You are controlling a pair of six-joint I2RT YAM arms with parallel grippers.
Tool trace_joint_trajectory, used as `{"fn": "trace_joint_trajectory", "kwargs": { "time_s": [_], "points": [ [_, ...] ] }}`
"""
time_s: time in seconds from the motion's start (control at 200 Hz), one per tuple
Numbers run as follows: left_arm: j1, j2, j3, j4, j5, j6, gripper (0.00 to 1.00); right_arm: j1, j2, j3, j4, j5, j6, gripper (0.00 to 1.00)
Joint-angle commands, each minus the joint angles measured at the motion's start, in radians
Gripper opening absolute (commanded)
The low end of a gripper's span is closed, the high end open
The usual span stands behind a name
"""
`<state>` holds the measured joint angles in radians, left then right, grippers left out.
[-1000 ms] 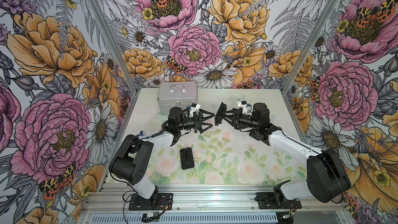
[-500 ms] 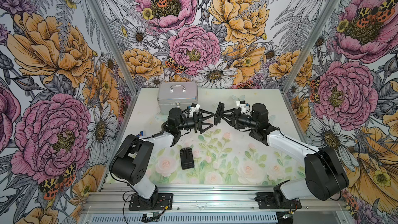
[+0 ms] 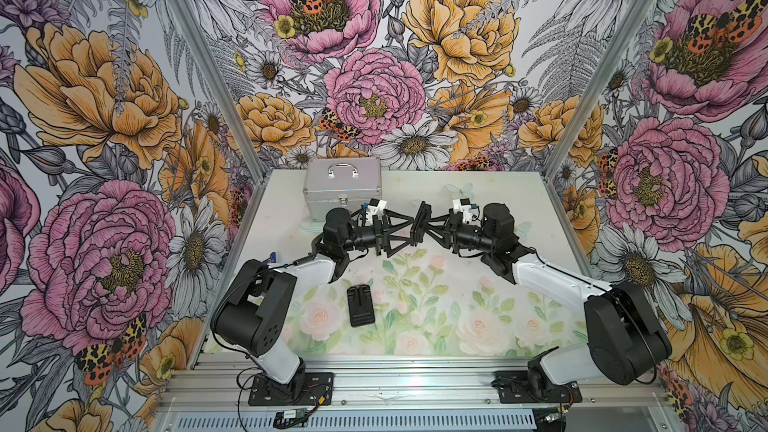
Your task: Open the phone stand
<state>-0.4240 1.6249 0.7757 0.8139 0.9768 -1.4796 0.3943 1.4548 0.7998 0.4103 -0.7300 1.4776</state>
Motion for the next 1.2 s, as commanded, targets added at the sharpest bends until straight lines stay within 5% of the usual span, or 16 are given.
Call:
{"fn": "trace_joint_trajectory", "kwargs": {
  "time_s": [0.0,0.996,1.196],
  "points": [
    [-0.013,-0.003,-0.013,0.042,-0.006,-0.007,0.99,0.006,0.025,0.028,0.058,0.008,0.008,0.0],
    [-0.006,-0.01,-0.026,0.057,-0.012,-0.019,0.99,0.02,0.082,0.065,0.102,0.004,0.029,0.0],
    [-0.004,-0.02,-0.035,0.056,-0.019,-0.018,0.9,0.027,0.085,0.06,0.107,0.008,0.029,0.0]
  ]
}}
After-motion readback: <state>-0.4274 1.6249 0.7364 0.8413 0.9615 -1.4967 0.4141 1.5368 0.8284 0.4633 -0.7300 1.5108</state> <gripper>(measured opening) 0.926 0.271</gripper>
